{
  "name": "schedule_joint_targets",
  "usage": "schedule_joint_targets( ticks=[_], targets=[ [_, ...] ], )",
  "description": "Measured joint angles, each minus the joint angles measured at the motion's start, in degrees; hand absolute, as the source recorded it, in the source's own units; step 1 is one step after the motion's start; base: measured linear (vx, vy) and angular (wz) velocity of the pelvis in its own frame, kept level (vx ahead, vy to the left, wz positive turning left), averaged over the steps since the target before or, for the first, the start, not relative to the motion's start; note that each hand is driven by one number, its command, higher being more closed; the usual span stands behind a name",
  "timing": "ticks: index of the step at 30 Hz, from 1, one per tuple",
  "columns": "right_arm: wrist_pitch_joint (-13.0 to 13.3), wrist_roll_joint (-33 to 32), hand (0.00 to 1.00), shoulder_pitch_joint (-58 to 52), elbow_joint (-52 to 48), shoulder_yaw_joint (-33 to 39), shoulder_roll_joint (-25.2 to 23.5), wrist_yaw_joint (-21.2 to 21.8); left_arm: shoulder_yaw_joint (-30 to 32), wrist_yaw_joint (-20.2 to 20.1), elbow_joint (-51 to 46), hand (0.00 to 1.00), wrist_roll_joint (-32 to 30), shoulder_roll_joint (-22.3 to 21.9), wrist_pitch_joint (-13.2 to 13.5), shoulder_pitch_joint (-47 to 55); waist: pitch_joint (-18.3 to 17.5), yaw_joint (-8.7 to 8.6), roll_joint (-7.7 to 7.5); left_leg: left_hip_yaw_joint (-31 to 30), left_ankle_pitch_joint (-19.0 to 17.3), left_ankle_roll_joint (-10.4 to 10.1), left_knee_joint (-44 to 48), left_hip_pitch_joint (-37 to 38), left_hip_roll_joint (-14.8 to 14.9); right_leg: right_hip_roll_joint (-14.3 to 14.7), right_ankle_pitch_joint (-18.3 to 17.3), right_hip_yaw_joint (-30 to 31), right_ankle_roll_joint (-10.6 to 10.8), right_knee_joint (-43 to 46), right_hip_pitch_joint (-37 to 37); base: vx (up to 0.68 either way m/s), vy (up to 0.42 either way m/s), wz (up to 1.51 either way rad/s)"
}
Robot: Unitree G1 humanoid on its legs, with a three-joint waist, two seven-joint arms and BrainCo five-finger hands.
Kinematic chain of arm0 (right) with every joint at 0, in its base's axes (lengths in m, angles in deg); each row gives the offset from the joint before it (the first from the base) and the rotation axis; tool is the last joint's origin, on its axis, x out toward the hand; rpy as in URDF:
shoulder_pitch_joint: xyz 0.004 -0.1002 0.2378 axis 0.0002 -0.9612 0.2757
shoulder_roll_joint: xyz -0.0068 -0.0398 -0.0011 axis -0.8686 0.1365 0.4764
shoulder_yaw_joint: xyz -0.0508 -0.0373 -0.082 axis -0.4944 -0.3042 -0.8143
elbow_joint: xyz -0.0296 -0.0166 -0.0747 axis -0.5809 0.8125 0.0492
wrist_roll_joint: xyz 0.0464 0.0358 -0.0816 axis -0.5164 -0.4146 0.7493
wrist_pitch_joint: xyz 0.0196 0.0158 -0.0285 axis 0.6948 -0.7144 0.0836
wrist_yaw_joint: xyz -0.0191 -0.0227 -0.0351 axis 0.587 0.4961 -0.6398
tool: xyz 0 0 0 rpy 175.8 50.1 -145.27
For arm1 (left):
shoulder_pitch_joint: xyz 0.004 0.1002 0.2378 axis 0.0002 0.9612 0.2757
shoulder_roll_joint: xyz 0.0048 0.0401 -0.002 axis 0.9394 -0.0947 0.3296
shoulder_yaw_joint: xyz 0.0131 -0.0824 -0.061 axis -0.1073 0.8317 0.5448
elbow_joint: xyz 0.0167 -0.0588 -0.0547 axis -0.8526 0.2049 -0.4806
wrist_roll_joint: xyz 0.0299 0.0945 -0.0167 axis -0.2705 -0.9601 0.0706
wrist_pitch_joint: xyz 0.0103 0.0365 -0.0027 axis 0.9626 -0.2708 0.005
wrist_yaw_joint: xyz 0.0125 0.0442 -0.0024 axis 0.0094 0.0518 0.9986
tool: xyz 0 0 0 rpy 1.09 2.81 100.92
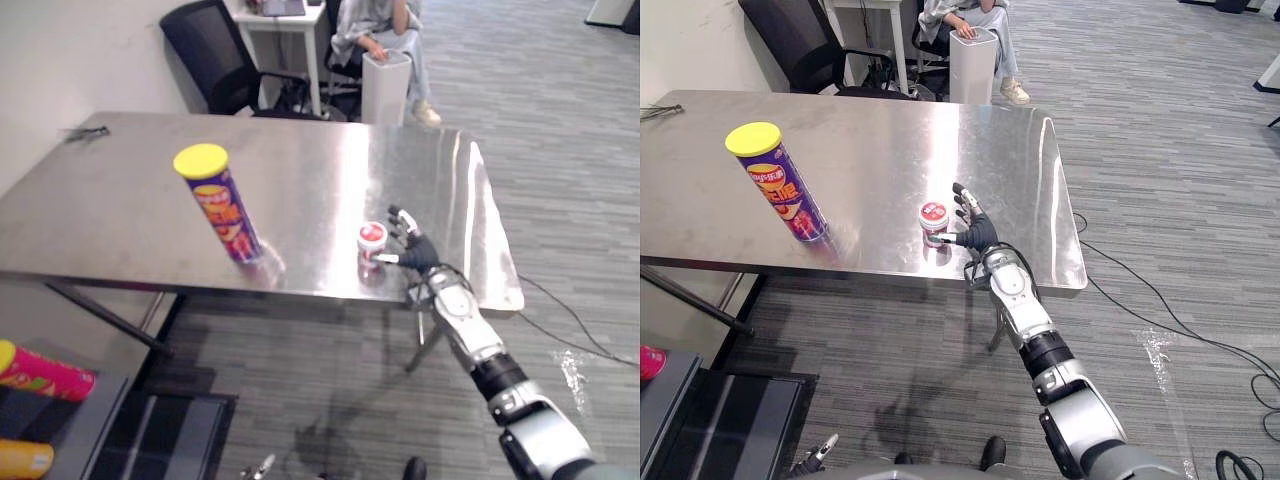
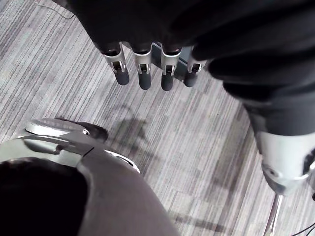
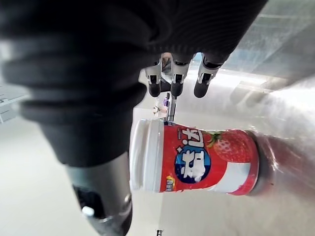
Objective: Put the gum and the chips on the shelf.
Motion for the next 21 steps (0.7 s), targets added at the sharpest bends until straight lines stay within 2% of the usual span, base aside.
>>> schedule_joint_targets(
  ticks=[7, 21],
  targets=[
    [-1.1, 0.0, 0.0, 3.0, 4.2, 0.1, -0.1, 0.0, 0.0, 0.0, -0.6, 0.0, 0.0, 0.0, 0.0, -0.1, 1.1, 0.18, -0.08, -0.5, 0.1, 0.1, -0.1, -0.1, -0.2, -0.1, 0.0, -0.2, 0.0, 0.0, 0.0, 0.0, 0.0, 0.0],
    [-1.2, -1.5, 0.0, 7.5, 9.2, 0.0, -2.4, 0.0, -0.1, 0.1, -1.8, 0.0, 0.0, -0.1, -0.2, -0.1, 2.0, 0.86, -0.09, -0.8, 0.1, 0.1, -0.3, 0.0, -0.3, -0.2, 0.0, -0.3, 0.1, 0.0, 0.0, 0.0, 0.0, 0.0]
  ],
)
